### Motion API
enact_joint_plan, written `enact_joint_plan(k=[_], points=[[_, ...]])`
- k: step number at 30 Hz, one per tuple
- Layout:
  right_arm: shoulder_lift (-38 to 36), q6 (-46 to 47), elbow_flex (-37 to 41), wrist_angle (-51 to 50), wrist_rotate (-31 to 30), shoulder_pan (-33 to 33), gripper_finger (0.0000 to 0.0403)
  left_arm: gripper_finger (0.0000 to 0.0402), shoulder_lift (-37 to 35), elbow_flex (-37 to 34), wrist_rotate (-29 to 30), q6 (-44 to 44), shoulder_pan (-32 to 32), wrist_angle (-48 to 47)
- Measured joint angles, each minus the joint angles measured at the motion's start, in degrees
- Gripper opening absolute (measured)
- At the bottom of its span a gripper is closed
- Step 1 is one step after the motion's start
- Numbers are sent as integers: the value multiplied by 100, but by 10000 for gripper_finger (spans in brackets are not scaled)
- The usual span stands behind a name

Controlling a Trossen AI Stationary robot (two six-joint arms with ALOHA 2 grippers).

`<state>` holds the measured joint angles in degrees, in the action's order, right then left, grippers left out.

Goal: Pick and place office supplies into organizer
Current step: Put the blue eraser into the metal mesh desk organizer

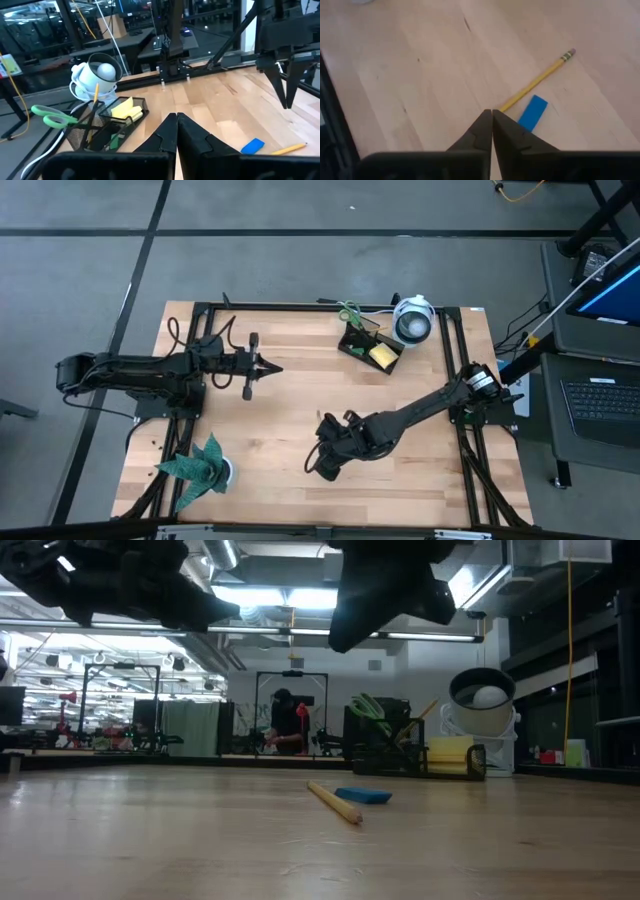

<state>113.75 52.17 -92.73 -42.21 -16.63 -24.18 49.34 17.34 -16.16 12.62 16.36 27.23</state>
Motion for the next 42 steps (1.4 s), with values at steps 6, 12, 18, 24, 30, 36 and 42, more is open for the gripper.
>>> enact_joint_plan(k=[6,12,18,24,30,36,42], points=[[0,568,117,75,-156,28,59,7,0,0,7,3,-2,-5],[7,1408,643,238,-173,34,121,4,2,0,7,11,-2,-3],[11,1366,1165,1163,-170,127,176,3,2,0,7,13,-2,-3],[11,1054,1526,1190,-170,267,207,5,4,0,9,13,-2,-3],[9,1059,1810,1479,-172,323,209,1,4,0,12,11,-2,-3],[17,1028,1939,1822,-170,323,209,7,4,0,116,11,-2,-3],[227,758,1934,1852,-170,323,209,4,4,0,118,1,-2,-3]])
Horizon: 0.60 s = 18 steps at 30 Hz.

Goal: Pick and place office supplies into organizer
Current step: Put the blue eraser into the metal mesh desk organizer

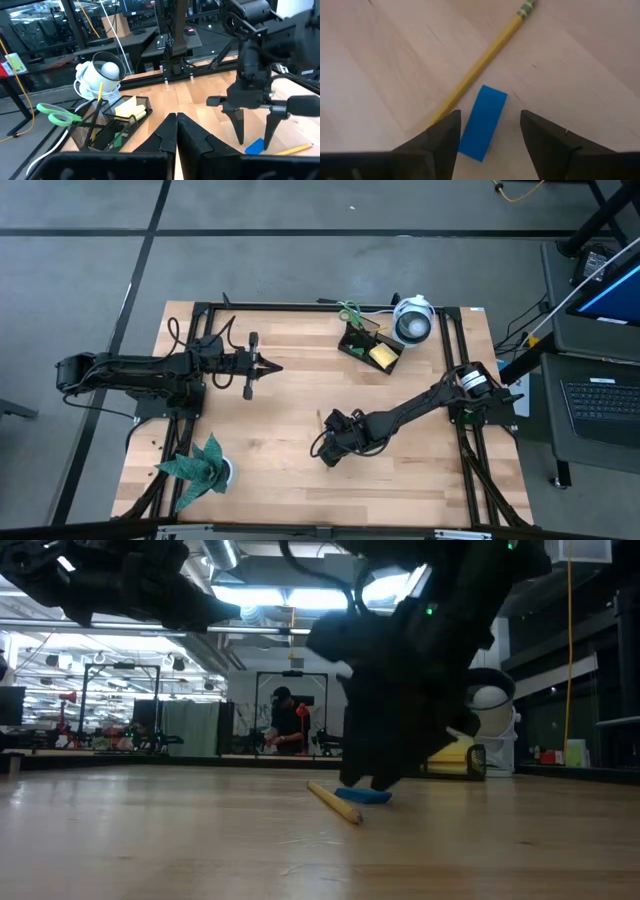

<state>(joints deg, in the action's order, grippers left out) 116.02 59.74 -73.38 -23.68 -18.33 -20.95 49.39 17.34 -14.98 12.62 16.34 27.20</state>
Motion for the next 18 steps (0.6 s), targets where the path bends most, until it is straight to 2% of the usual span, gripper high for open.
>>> enact_joint_plan(k=[8,18], points=[[232,-43,-33,33,-109,-9,209,5,0,1,0,4,0,-7],[254,-946,-39,-304,-22,-4,209,2,0,2,2,2,0,-12]])
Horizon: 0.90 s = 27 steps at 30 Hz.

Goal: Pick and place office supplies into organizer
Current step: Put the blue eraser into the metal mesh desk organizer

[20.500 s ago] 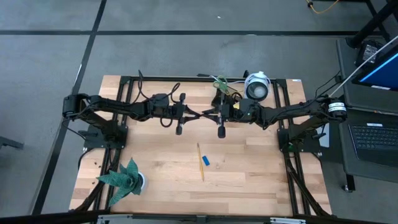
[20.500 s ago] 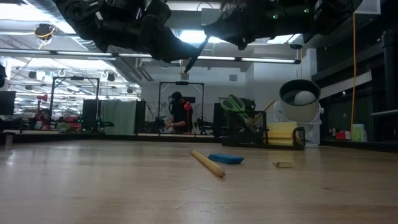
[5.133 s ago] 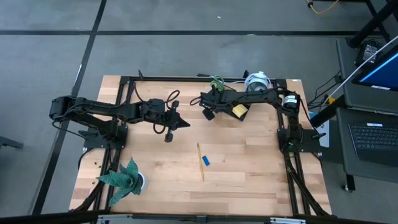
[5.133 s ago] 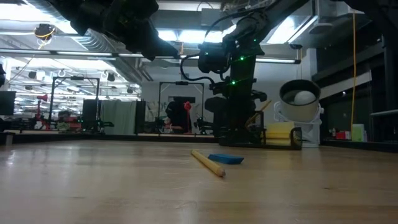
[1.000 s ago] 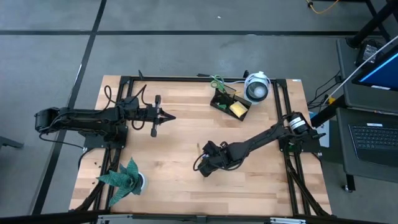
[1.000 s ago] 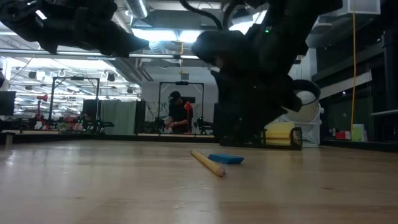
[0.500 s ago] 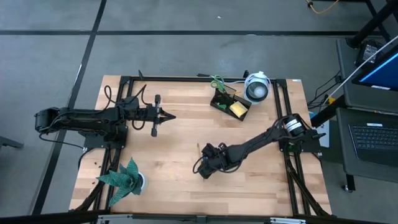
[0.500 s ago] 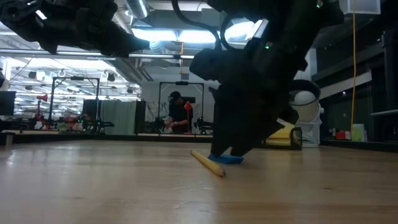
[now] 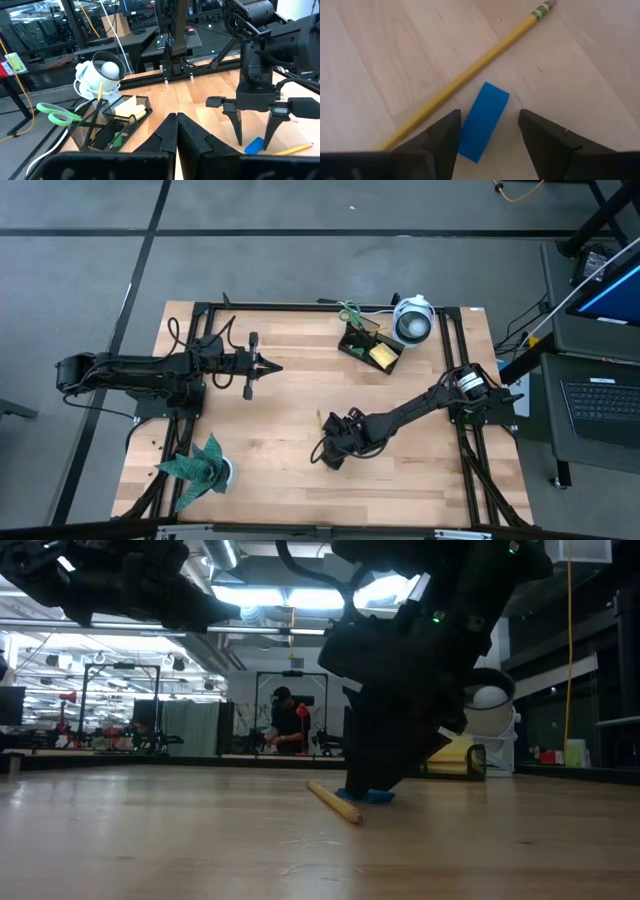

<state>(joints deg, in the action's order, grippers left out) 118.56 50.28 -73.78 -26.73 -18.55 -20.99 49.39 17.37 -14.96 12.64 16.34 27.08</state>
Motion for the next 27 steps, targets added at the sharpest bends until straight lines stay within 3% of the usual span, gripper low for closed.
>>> enact_joint_plan(k=[22,27], points=[[-8,-1545,0,-312,-138,93,209,5,0,0,0,-5,0,-1],[2,-1432,-82,-410,-94,96,209,2,0,0,-2,0,0,-1]])
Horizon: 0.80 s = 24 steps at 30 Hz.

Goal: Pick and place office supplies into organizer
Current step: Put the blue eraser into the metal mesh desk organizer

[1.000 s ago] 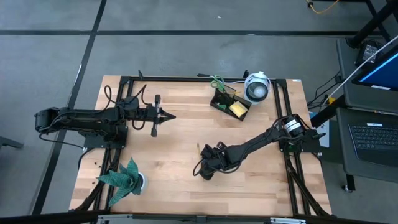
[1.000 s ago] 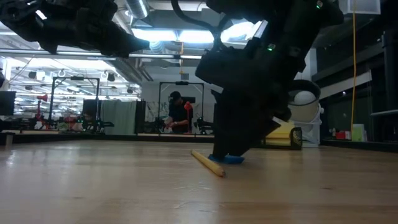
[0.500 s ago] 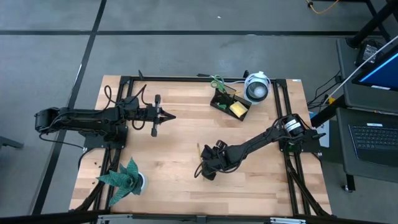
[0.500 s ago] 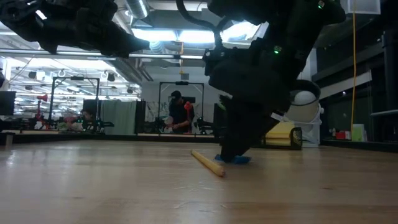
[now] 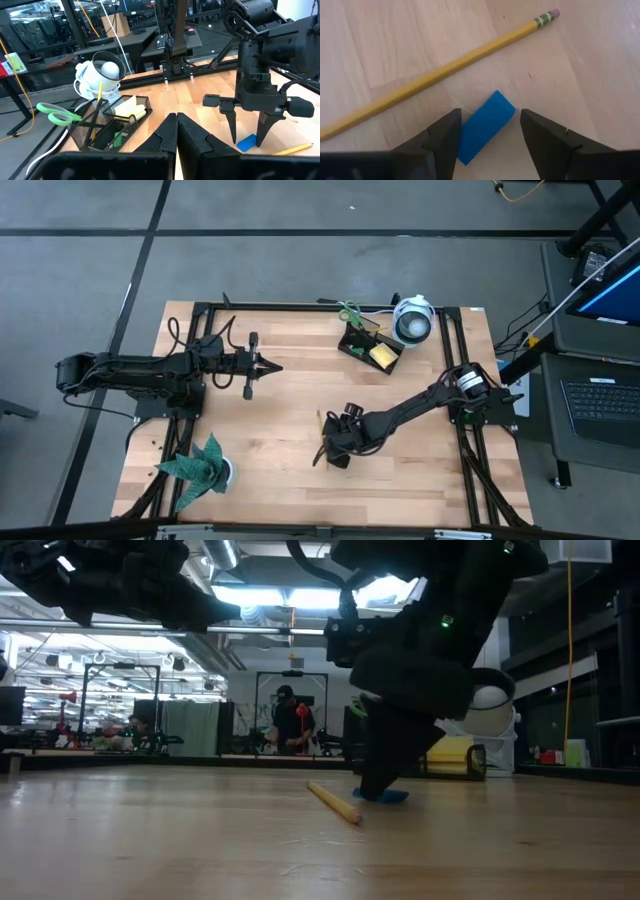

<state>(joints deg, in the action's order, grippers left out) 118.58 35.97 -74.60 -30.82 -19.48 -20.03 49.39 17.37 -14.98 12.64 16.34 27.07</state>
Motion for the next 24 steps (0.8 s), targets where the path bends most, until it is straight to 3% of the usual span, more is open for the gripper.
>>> enact_joint_plan(k=[7,12,17,24], points=[[29,-255,-321,-312,244,13,174,5,0,0,1,0,-2,0],[29,460,-404,-479,466,11,139,2,0,0,0,0,-1,0],[26,1679,-419,-519,587,66,140,3,0,1,0,3,-1,0],[18,1356,-423,-517,820,72,140,7,0,2,0,-2,0,0]])
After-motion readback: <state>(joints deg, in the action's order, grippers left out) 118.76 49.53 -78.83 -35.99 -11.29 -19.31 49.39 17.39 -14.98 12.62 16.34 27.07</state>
